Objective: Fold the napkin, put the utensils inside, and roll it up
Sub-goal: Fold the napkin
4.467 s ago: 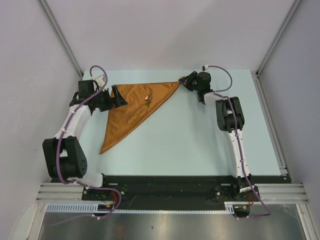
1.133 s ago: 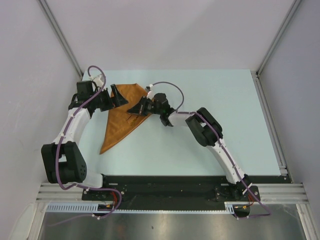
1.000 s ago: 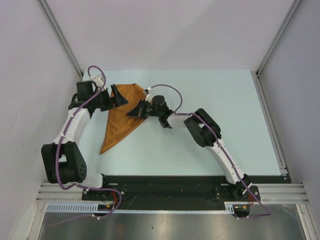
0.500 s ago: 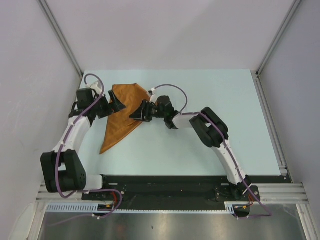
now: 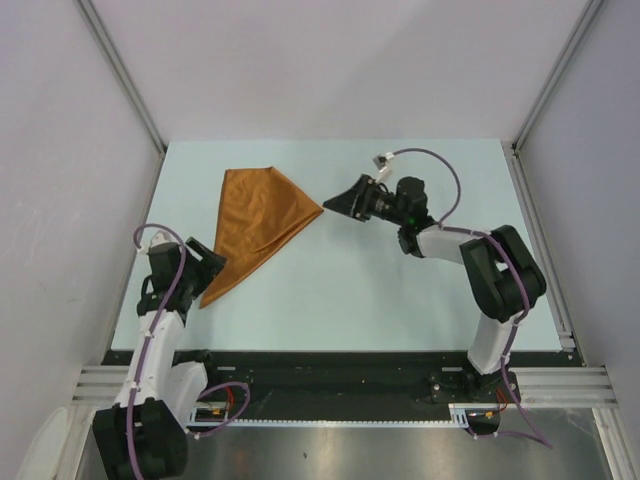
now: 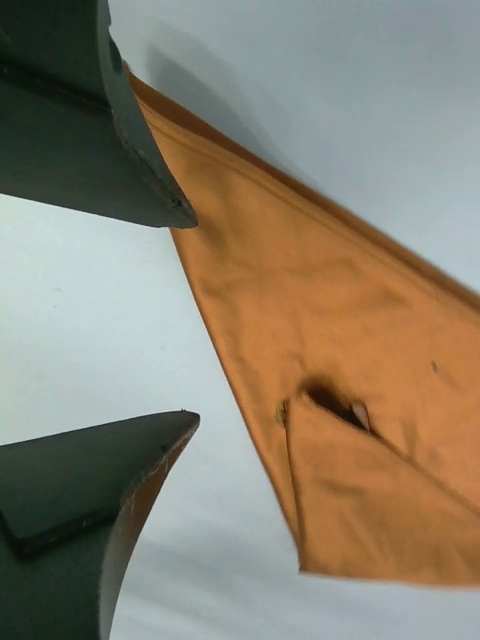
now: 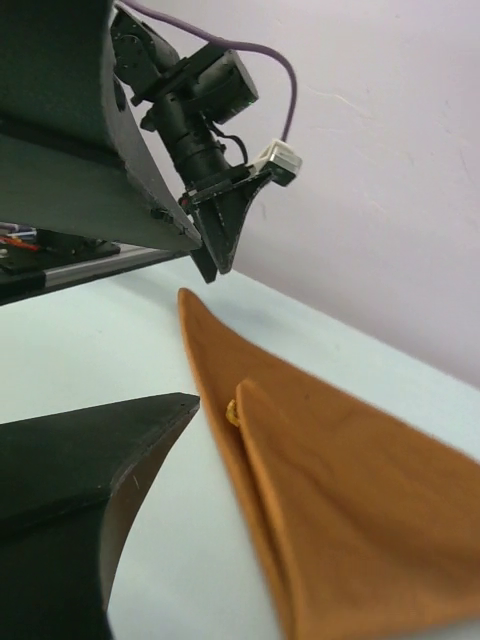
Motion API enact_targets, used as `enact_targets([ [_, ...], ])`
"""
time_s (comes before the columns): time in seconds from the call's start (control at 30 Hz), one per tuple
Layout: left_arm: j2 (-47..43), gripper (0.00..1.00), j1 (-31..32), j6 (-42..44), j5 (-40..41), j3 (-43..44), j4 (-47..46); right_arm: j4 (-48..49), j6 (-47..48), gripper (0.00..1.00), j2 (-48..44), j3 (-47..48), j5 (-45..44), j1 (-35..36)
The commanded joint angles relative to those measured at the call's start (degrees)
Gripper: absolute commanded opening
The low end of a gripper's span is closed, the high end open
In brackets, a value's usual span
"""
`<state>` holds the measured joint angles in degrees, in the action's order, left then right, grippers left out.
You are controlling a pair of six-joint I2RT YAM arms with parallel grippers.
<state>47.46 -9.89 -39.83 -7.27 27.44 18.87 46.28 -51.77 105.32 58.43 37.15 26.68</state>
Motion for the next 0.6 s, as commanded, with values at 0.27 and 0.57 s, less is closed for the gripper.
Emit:
enact_targets([
  [0.27,-7.47,0.71,-1.44,-17.37,15.88,-5.73,13.91,0.12,2.81,0.64,-13.3,-12.37,3.99,-9.27],
  [0.57,-3.6,0.62,-4.79,-21.07,13.68,-8.1,9.87,6.62,-2.28,0.64,-10.14,-12.91,6.62,-11.47],
])
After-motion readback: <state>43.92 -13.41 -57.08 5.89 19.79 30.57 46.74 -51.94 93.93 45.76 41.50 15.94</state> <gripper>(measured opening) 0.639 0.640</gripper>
